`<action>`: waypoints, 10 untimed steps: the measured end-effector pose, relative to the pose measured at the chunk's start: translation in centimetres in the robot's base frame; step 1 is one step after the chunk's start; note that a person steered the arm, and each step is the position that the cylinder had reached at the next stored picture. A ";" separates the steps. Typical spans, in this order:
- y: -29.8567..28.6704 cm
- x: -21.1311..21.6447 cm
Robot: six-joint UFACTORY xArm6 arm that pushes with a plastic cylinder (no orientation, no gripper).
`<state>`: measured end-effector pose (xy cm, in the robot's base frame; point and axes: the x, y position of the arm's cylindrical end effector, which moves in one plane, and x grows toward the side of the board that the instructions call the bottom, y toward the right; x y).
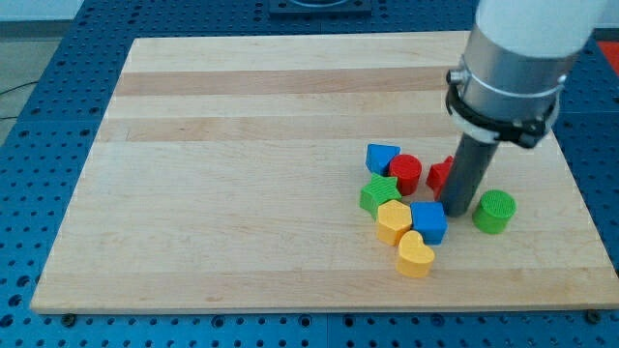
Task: Push the yellow hexagon to the bottom of the red star
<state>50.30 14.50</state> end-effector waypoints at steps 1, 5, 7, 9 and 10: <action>-0.7 -5.4; -18.8 -2.5; -6.3 5.1; -11.4 11.5; -3.6 11.5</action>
<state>61.78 10.94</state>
